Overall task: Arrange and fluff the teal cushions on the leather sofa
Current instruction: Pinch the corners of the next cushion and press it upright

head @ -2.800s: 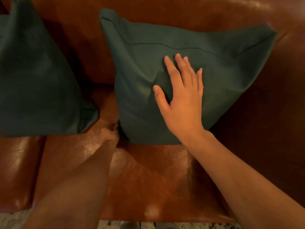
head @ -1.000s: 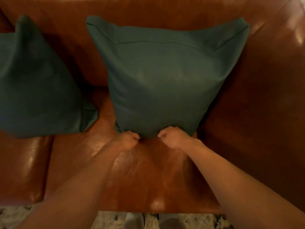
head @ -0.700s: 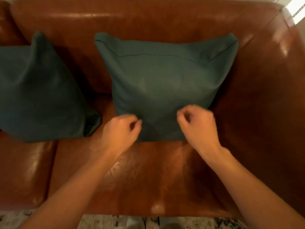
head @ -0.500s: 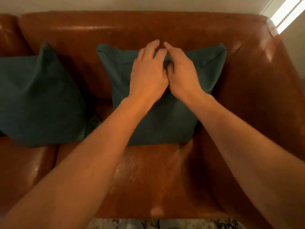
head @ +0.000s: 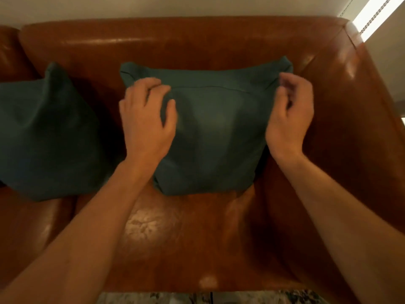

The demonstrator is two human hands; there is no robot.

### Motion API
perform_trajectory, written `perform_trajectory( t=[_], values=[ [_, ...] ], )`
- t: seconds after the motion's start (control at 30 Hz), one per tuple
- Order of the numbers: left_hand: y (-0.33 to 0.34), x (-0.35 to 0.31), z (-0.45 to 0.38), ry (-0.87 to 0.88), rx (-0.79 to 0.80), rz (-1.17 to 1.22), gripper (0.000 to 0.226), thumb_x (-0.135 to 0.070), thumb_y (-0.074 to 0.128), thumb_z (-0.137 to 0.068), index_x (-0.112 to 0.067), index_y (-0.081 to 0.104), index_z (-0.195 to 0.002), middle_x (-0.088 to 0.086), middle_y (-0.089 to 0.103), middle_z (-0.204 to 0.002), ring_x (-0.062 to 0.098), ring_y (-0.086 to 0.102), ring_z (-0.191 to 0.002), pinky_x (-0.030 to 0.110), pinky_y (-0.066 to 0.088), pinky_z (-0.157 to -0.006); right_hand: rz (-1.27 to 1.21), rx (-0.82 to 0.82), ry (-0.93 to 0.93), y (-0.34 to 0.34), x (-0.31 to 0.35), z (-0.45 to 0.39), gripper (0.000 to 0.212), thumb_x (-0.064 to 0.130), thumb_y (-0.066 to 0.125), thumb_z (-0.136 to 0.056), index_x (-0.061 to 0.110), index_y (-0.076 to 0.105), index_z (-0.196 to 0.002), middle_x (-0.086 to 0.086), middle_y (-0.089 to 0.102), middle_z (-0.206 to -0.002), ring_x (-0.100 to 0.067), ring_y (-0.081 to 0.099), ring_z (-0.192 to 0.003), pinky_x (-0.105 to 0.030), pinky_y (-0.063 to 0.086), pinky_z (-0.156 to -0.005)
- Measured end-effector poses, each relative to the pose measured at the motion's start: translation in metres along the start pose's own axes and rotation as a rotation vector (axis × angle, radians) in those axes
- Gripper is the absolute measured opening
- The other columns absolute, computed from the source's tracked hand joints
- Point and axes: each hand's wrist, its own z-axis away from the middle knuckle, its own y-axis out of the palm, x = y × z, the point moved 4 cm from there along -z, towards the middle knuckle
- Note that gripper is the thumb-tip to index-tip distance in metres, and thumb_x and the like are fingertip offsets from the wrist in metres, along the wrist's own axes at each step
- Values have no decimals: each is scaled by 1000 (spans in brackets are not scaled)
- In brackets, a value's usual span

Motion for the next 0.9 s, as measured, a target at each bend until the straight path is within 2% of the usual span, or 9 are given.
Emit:
perform_trajectory(
  t=[0.1, 0.17, 0.37, 0.47, 0.6, 0.67, 0.77, 0.83, 0.9],
  values=[
    [-13, 28, 45, -249, -259, 203, 19, -13, 51, -92, -3, 58, -106, 12, 52, -108, 31, 52, -103, 39, 42, -91, -218, -271, 636, -7, -64, 39, 21, 21, 42, -97, 21, 60, -109, -2, 64, -111, -14, 62, -100, -32, 49, -92],
    [3, 64, 75, -623, -306, 341, 22, -14, 47, -92, -3, 56, -108, 8, 48, -106, 28, 52, -100, 31, 42, -90, -276, -209, 981, 1, -101, 67, 25, 25, 38, -100, 23, 58, -115, -2, 61, -120, -14, 58, -102, -34, 47, -95],
    [113, 155, 155, -1484, 305, 904, 87, -84, 60, -58, -27, 62, -124, 0, 63, -129, 22, 62, -113, 45, 47, -99, -244, 300, 1204, 17, -129, 83, 62, 58, 40, -96, 27, 34, -149, 3, 37, -153, -23, 33, -141, -47, 28, -112],
    [118, 118, 141, -1568, 460, 963, 84, -85, 52, -61, -33, 60, -127, 0, 59, -135, 33, 59, -118, 49, 45, -102, -304, 429, 1215, 28, -136, 73, 60, 64, 38, -93, 33, 41, -144, 9, 39, -150, -20, 34, -139, -53, 26, -114],
    [124, 100, 133, -1577, 352, 933, 67, -73, 46, -81, -25, 63, -124, 3, 62, -131, 30, 55, -122, 43, 44, -101, -369, 461, 1215, 29, -138, 70, 41, 57, 36, -97, 34, 52, -127, 12, 50, -130, -14, 44, -123, -52, 29, -111],
    [126, 101, 133, -1570, 332, 929, 60, -74, 49, -77, -25, 72, -103, 1, 72, -100, 25, 66, -90, 34, 52, -77, -385, 452, 1202, 27, -141, 68, 52, 60, 40, -93, 33, 50, -136, 12, 47, -142, -16, 41, -131, -53, 28, -112],
    [129, 90, 132, -1581, 364, 918, 51, -75, 49, -78, -27, 63, -66, -8, 58, -56, 11, 50, -47, 19, 34, -45, -372, 395, 1190, 17, -147, 60, 62, 66, 44, -86, 36, 46, -141, 11, 45, -147, -17, 39, -136, -56, 25, -114],
    [134, 77, 129, -1560, 390, 917, 47, -66, 44, -89, -25, 69, -87, -5, 71, -80, 16, 68, -65, 20, 44, -49, -356, 391, 1193, 8, -153, 59, 59, 64, 42, -89, 37, 44, -142, 11, 44, -148, -17, 38, -136, -55, 24, -114],
    [136, 62, 126, -1573, 400, 937, 57, -60, 41, -93, -17, 64, -122, 5, 64, -127, 27, 60, -116, 34, 53, -83, -352, 385, 1201, 3, -158, 63, 58, 63, 39, -89, 39, 44, -142, 12, 44, -148, -19, 37, -138, -57, 24, -114]
  ],
)
